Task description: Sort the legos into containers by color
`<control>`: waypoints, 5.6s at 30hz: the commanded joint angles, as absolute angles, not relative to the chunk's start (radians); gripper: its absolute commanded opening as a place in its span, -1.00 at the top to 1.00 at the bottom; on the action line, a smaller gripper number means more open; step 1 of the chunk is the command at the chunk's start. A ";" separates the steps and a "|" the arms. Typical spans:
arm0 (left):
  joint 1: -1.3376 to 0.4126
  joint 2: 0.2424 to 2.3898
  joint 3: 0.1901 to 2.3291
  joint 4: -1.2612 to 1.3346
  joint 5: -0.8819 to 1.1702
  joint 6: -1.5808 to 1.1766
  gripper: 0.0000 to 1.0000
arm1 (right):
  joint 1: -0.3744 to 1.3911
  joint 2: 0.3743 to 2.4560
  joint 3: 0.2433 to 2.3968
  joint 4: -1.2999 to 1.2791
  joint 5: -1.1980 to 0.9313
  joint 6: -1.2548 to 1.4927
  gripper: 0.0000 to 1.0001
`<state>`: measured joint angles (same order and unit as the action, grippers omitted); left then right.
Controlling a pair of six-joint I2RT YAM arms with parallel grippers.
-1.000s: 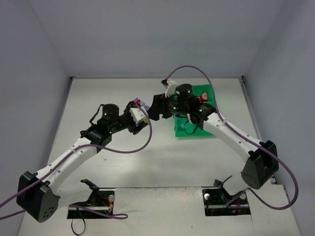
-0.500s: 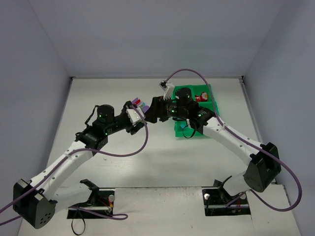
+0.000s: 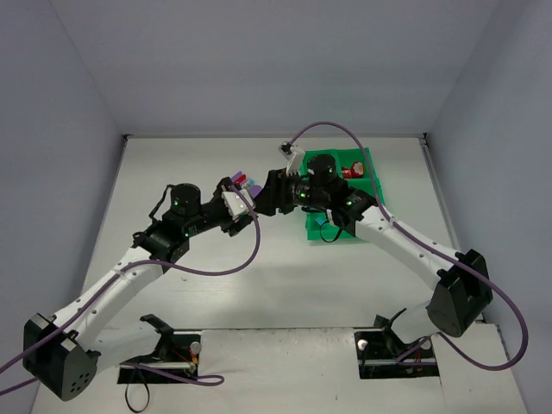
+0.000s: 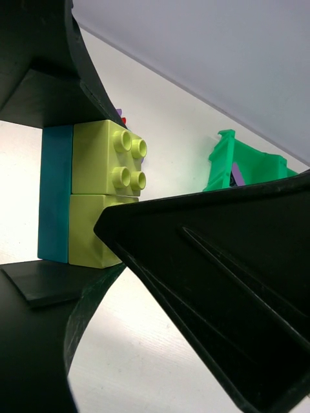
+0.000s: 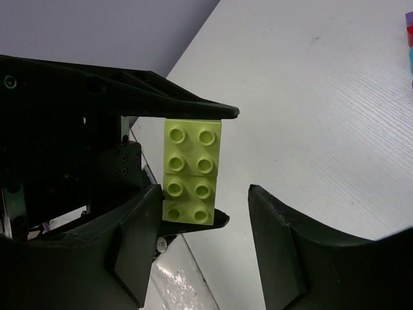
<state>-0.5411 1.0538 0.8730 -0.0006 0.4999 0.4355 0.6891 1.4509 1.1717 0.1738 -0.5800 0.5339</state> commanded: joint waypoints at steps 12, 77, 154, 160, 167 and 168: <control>-0.538 1.068 0.893 0.115 0.517 0.456 1.00 | 0.701 1.466 1.206 0.249 -0.618 0.528 -0.02; -0.437 1.085 0.868 0.020 0.621 0.512 0.10 | 0.677 1.470 1.250 0.190 -0.710 0.469 1.00; -0.433 1.158 0.779 0.233 0.577 0.368 1.00 | 0.575 1.465 1.253 0.080 -0.750 0.468 1.00; -0.426 1.166 0.787 0.236 0.575 0.371 1.00 | 0.566 1.445 1.238 0.061 -0.750 0.460 1.00; -0.422 1.155 0.772 0.232 0.571 0.371 1.00 | 0.473 1.362 1.209 -0.039 -0.571 0.407 1.00; -0.422 1.152 0.770 0.232 0.575 0.367 1.00 | 0.442 1.355 1.206 -0.066 -0.504 0.400 1.00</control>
